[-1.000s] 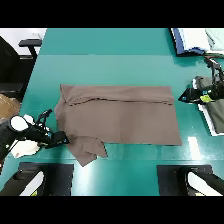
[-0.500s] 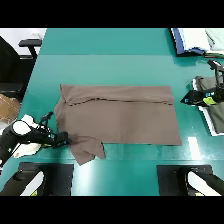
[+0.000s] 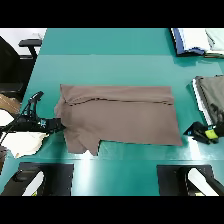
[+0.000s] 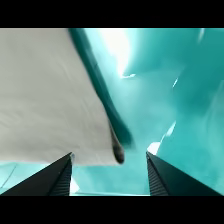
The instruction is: Fold the shirts.
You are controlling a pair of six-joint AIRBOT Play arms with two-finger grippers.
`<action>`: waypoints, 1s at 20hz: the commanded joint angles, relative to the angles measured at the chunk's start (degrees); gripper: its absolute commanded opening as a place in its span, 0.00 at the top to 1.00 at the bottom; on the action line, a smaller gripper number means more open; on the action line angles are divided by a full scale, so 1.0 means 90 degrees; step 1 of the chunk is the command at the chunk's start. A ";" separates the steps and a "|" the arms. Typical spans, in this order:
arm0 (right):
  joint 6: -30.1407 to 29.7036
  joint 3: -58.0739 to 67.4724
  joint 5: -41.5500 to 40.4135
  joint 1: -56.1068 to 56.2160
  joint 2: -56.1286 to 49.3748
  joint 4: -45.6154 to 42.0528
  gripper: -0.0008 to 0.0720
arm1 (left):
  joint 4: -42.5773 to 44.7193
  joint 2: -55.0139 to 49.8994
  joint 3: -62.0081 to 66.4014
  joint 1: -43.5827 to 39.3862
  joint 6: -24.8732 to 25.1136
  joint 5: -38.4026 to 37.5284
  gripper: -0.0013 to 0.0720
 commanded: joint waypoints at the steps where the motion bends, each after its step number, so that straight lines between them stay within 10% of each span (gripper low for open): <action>1: -0.0085 -0.0911 -0.0313 -0.0299 0.0000 0.0104 0.29 | 0.0015 0.0034 0.0134 0.0002 0.0015 -0.0049 0.94; 6: -0.0192 -0.0799 -0.0665 -0.0039 -0.0816 0.0928 0.40 | 0.0036 0.0034 0.0134 0.0002 0.0015 -0.0066 0.94; 10: -0.0194 -0.0206 -0.0551 0.0787 -0.1049 0.0794 0.96 | 0.0119 0.0039 0.0136 0.0005 0.0136 -0.0510 0.94; 20: 0.0185 0.1042 0.1027 0.1348 0.1477 -0.0765 0.96 | 0.0512 0.1168 0.0665 0.0002 -0.0270 -0.2276 0.94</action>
